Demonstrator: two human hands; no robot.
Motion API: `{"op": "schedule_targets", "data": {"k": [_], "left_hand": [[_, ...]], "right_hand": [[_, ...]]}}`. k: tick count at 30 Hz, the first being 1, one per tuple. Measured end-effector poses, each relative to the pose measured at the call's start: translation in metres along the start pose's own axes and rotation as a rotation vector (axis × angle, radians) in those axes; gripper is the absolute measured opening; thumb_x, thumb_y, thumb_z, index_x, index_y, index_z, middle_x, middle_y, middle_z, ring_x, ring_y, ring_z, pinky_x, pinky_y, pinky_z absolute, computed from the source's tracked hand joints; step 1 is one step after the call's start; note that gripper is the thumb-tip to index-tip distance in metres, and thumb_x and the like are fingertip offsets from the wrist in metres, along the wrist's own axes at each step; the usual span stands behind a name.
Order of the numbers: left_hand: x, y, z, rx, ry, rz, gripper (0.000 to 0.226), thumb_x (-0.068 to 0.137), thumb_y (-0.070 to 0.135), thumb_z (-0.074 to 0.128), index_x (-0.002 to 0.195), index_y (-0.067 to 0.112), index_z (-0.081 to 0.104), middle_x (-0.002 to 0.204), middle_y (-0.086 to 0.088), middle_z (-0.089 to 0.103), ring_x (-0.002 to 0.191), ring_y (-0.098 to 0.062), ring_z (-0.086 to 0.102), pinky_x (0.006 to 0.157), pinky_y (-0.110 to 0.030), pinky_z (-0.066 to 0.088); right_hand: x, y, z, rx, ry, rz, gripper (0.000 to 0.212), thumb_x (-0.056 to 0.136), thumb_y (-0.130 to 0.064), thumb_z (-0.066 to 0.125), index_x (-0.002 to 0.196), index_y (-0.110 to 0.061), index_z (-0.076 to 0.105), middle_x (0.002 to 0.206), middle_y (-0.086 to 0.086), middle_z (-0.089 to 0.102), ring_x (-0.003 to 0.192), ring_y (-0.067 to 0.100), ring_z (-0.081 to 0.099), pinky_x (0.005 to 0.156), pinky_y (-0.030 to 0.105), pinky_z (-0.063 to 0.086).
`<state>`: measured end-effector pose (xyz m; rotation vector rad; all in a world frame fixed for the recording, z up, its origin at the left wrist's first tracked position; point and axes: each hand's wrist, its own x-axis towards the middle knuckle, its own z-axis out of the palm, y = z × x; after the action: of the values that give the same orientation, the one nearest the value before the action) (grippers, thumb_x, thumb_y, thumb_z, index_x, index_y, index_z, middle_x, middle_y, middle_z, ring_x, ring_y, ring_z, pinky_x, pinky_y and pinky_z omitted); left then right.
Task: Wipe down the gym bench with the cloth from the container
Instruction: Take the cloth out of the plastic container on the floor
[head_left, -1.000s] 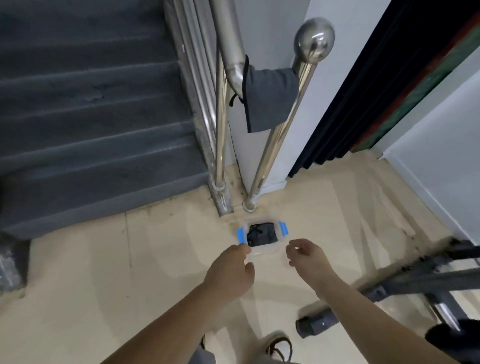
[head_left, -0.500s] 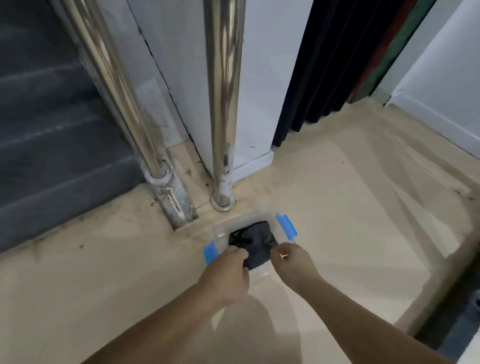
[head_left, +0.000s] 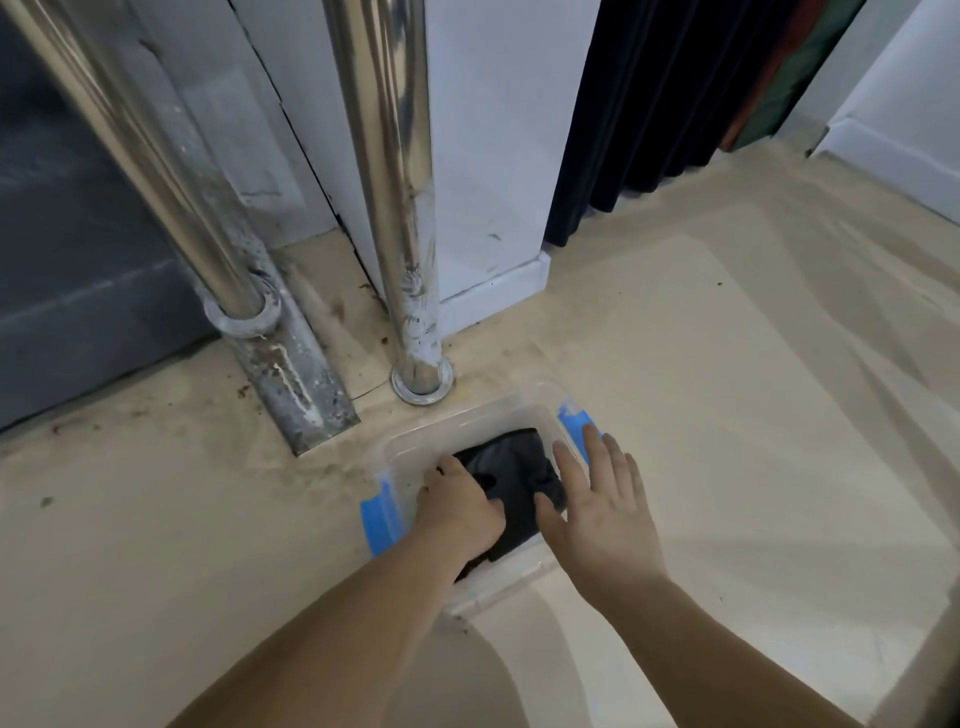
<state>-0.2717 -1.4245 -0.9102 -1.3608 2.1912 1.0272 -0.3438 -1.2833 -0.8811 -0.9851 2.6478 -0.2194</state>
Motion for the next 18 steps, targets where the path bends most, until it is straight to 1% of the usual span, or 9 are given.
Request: {"op": "schedule_targets", "data": {"k": [1, 3, 6, 7, 9, 11, 14, 16, 18], "left_hand": [[0.004, 0.000, 0.001, 0.000, 0.039, -0.031, 0.082, 0.090, 0.040, 0.069, 0.151, 0.008, 0.026, 0.152, -0.016, 0.038, 0.136, -0.036, 0.042, 0.112, -0.042, 0.042], [0.011, 0.000, 0.003, -0.017, 0.122, -0.087, 0.075, 0.086, 0.041, 0.075, 0.143, 0.010, 0.037, 0.145, -0.014, 0.042, 0.134, -0.036, 0.042, 0.108, -0.042, 0.043], [0.016, 0.007, 0.009, -0.224, 0.171, -0.166, 0.072, 0.078, 0.031, 0.082, 0.134, 0.012, 0.041, 0.130, -0.014, 0.053, 0.122, -0.036, 0.054, 0.101, -0.049, 0.052], [0.016, 0.009, 0.012, -0.298, 0.158, -0.192, 0.073, 0.076, 0.025, 0.082, 0.135, 0.012, 0.040, 0.124, -0.013, 0.056, 0.116, -0.036, 0.058, 0.099, -0.051, 0.054], [0.016, 0.012, 0.017, -0.423, 0.094, -0.222, 0.073, 0.075, 0.016, 0.080, 0.137, 0.010, 0.042, 0.118, -0.013, 0.063, 0.107, -0.034, 0.064, 0.095, -0.048, 0.057], [0.014, 0.015, 0.017, -0.497, 0.018, -0.191, 0.054, 0.074, 0.013, 0.077, 0.124, 0.007, 0.059, 0.108, -0.013, 0.069, 0.096, -0.031, 0.069, 0.086, -0.042, 0.061], [0.008, 0.022, 0.010, -0.586, -0.063, -0.149, 0.027, 0.068, 0.020, 0.077, 0.094, 0.014, 0.072, 0.088, -0.008, 0.074, 0.082, -0.027, 0.071, 0.078, -0.038, 0.063], [0.000, 0.029, 0.001, -0.648, -0.086, -0.136, 0.023, 0.065, 0.021, 0.077, 0.087, 0.017, 0.073, 0.084, -0.007, 0.075, 0.080, -0.026, 0.071, 0.078, -0.038, 0.062], [-0.013, 0.039, -0.016, -0.702, -0.089, -0.122, 0.021, 0.066, 0.022, 0.077, 0.086, 0.017, 0.073, 0.082, -0.006, 0.073, 0.079, -0.025, 0.070, 0.074, -0.035, 0.060]], "right_hand": [[0.002, 0.002, 0.004, 0.013, 0.031, -0.013, 0.072, 0.095, -0.053, 0.035, 0.152, -0.014, 0.049, 0.166, 0.021, 0.034, 0.151, 0.041, 0.036, 0.126, 0.050, 0.024], [0.006, 0.004, 0.001, 0.028, 0.070, -0.015, 0.078, 0.094, -0.057, 0.035, 0.158, -0.013, 0.040, 0.169, 0.018, 0.029, 0.153, 0.036, 0.033, 0.126, 0.044, 0.027], [0.007, 0.009, -0.008, 0.054, -0.024, 0.031, 0.086, 0.099, -0.060, 0.044, 0.166, -0.018, 0.010, 0.176, -0.001, 0.000, 0.161, 0.015, 0.007, 0.125, 0.029, 0.021], [0.007, 0.008, -0.011, 0.050, -0.045, 0.046, 0.089, 0.099, -0.061, 0.045, 0.166, -0.019, 0.004, 0.176, -0.005, -0.005, 0.161, 0.011, 0.001, 0.125, 0.026, 0.019], [0.009, 0.005, -0.017, 0.036, -0.059, 0.054, 0.088, 0.101, -0.060, 0.043, 0.166, -0.019, 0.000, 0.175, -0.005, -0.009, 0.161, 0.010, -0.003, 0.125, 0.025, 0.016], [0.009, 0.004, -0.018, 0.012, -0.087, 0.066, 0.084, 0.104, -0.057, 0.039, 0.166, -0.017, -0.002, 0.175, -0.002, -0.012, 0.161, 0.011, -0.005, 0.126, 0.025, 0.011], [0.012, 0.004, -0.018, -0.013, -0.082, 0.069, 0.075, 0.107, -0.050, 0.036, 0.166, -0.016, 0.005, 0.176, -0.001, -0.005, 0.161, 0.012, 0.001, 0.125, 0.025, 0.015], [0.019, 0.003, -0.021, 0.054, -0.053, 0.087, 0.064, 0.107, -0.042, 0.039, 0.163, -0.016, 0.022, 0.175, 0.000, 0.011, 0.159, 0.015, 0.015, 0.121, 0.028, 0.027], [0.027, -0.003, -0.029, 0.205, 0.034, 0.120, 0.051, 0.107, -0.031, 0.044, 0.154, -0.014, 0.042, 0.170, 0.003, 0.029, 0.155, 0.019, 0.029, 0.117, 0.032, 0.033]]}}
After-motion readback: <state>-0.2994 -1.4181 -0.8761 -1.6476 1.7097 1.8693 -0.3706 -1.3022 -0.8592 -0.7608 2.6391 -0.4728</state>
